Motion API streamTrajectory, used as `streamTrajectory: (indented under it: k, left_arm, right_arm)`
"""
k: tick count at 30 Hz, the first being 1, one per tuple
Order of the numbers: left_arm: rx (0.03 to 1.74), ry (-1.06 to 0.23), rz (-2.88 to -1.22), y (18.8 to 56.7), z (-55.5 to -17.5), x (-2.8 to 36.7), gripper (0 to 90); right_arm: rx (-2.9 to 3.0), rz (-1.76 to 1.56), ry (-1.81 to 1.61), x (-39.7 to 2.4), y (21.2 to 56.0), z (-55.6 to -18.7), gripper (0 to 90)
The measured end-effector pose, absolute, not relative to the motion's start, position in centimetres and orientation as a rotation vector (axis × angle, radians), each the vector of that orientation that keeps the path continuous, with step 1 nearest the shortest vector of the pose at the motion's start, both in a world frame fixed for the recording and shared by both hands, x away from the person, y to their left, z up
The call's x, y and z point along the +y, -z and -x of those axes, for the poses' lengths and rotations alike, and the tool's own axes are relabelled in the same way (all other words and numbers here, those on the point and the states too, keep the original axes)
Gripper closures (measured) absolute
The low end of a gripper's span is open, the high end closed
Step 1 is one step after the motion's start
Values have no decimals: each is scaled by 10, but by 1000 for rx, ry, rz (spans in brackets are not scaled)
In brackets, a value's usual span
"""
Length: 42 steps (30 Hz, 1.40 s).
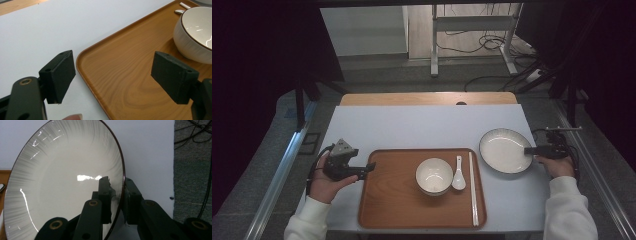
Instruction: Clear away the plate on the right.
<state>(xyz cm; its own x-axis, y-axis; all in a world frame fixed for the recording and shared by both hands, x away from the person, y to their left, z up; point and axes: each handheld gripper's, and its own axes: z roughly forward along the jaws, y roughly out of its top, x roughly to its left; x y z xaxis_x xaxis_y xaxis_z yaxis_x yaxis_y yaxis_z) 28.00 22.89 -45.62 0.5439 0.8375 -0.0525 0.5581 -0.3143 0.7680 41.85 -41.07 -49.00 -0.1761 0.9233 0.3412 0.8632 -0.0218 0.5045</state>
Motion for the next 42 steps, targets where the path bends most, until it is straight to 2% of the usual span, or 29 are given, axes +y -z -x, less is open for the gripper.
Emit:
streamTrajectory:
  k: [9,29,42]
  left_arm:
    - [1127,-465,-2007,455,-280,230,194]
    - [1125,-466,-1998,453,-279,232,194]
    - [1126,-466,-1991,452,-279,233,194]
  right_arm:
    - [2110,-1904,-1025,-408,474,-413,849]
    - [2122,-1778,-960,-384,449,-413,872]
    - [2136,-1756,-953,-383,443,-413,871]
